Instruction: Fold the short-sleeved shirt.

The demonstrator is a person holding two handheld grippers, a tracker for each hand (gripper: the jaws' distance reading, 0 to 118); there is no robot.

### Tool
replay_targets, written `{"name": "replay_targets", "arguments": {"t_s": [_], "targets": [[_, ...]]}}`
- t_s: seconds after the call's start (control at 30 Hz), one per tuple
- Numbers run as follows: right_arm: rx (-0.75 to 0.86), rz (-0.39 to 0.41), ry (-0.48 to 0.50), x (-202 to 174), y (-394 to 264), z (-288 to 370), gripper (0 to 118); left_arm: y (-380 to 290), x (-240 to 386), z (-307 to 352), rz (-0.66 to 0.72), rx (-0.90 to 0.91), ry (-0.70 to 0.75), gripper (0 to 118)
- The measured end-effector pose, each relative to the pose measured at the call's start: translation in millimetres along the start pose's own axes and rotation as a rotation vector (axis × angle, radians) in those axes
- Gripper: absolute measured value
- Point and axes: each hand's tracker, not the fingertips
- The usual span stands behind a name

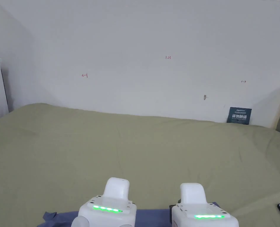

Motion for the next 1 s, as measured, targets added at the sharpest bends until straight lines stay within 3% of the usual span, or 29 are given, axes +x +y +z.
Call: {"name": "replay_targets", "arguments": {"t_s": [0.3,0.4,0.47,0.5,0.53,0.57,0.6,0.73,0.83,1.0], "targets": [[-0.003,-0.053,0.022,8,10,-2,1,8,-23,-6,0.015,-0.004,-0.006,2],[-0.021,-0.066,0.045,19,11,-1,1,10,-63,-15,0.02,-0.054,-0.101,3],[-0.02,-0.064,0.047,29,10,-1,1,4,-112,-23,0.143,-0.007,-0.158,25],[-0.019,-0.062,0.053,34,9,-2,1,3,-137,-29,0.19,-0.031,-0.184,46],[-0.024,-0.059,0.051,38,9,-2,1,0,-163,-35,0.236,-0.081,-0.196,83],[-0.033,-0.055,0.051,41,9,-2,1,-5,-188,-41,0.274,-0.124,-0.199,99],[-0.036,-0.052,0.055,45,8,-2,1,-9,-209,-43,0.296,-0.131,-0.207,104],[-0.047,-0.073,0.062,55,13,-5,1,-33,-274,-48,0.403,-0.171,-0.234,104],[-0.063,-0.072,0.068,59,16,-8,1,-54,-291,-64,0.489,-0.277,-0.341,104],[-0.08,-0.087,0.076,64,19,-11,1,-73,-270,-92,0.4,-0.385,-0.463,104]]}}
